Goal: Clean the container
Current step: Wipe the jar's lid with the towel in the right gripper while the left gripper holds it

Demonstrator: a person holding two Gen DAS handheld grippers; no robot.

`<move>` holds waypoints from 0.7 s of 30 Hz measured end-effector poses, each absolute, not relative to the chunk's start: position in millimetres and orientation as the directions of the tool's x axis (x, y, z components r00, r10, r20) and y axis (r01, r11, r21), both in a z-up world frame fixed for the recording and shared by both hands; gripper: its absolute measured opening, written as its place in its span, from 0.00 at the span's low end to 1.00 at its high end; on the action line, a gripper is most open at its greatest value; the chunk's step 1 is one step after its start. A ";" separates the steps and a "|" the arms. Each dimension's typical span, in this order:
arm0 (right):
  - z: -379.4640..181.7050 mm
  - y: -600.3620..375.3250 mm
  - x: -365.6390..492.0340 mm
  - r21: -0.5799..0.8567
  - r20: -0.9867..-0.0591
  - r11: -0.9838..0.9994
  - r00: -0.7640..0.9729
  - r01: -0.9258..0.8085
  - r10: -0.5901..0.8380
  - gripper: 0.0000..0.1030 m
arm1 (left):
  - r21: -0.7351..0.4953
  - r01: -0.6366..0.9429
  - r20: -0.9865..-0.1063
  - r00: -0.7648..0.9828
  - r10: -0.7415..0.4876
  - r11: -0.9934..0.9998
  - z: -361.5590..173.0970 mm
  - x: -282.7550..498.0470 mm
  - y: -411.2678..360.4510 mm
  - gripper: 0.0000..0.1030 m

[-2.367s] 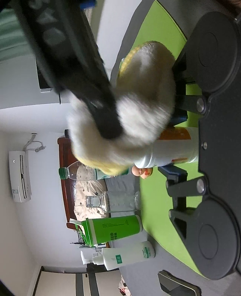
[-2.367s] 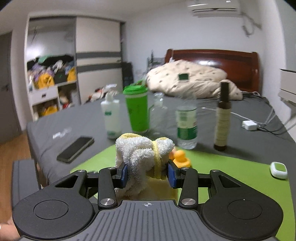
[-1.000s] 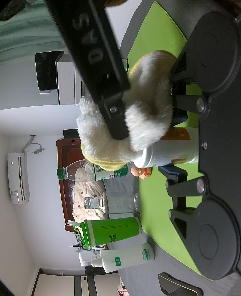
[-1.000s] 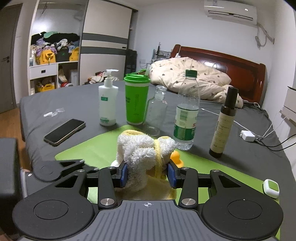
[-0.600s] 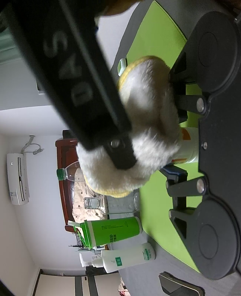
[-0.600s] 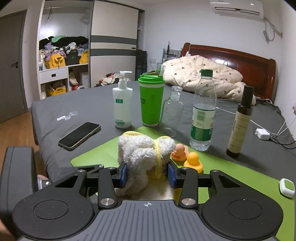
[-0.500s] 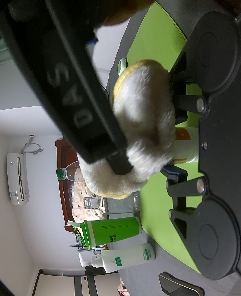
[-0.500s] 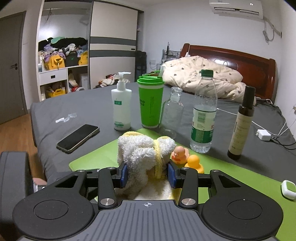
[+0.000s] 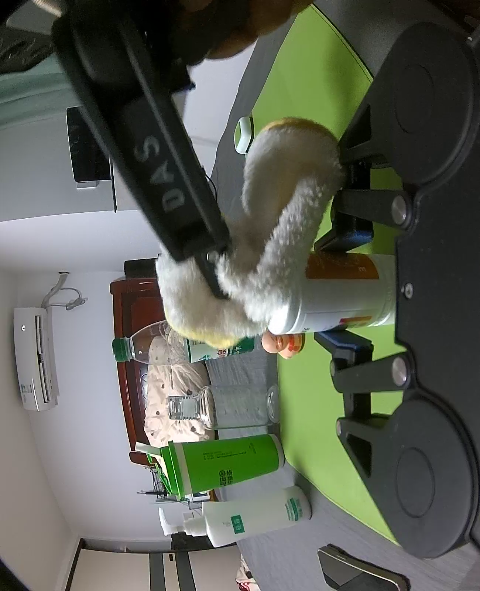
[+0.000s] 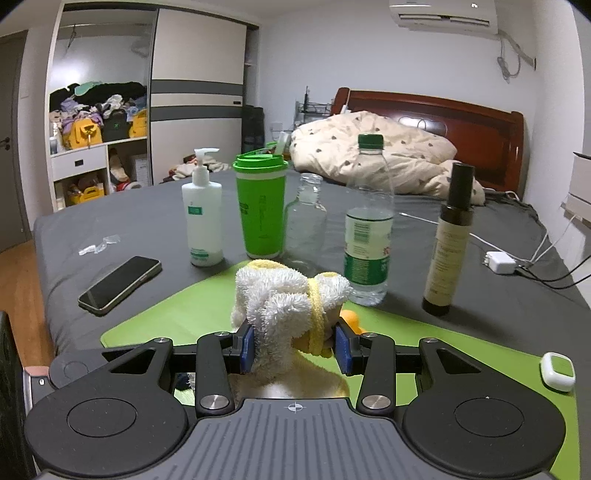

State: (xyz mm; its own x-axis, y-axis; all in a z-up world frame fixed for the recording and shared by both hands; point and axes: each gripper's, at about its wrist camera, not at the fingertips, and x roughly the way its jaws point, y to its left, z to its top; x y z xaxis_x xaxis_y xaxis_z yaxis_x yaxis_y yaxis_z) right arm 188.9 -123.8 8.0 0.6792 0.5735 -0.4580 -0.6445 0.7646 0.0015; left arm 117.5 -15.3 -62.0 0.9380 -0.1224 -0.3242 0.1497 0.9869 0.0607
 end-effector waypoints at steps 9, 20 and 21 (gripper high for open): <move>7.2 -135.6 171.9 -0.021 -0.466 0.769 0.687 -0.639 0.557 0.41 | 0.064 0.147 -0.329 0.937 -0.118 0.987 -61.1 127.2 -6.9 0.42; 8.7 -131.5 152.3 -0.013 -0.471 0.742 0.659 -0.670 0.587 0.41 | 0.066 0.141 -0.333 0.936 -0.111 0.988 -60.5 136.0 -2.8 0.42; 9.1 -129.5 151.6 -0.010 -0.470 0.737 0.654 -0.676 0.593 0.41 | 0.066 0.140 -0.334 0.936 -0.111 0.988 -60.5 136.5 -2.5 0.42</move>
State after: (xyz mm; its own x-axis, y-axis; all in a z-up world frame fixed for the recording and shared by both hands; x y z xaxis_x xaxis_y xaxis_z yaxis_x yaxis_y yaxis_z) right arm 151.6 -129.5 9.1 0.6535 0.5930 -0.4704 -0.6759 0.7369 -0.0101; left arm 136.5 -2.5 -60.4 0.9362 -0.1107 -0.3336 0.1403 0.9879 0.0659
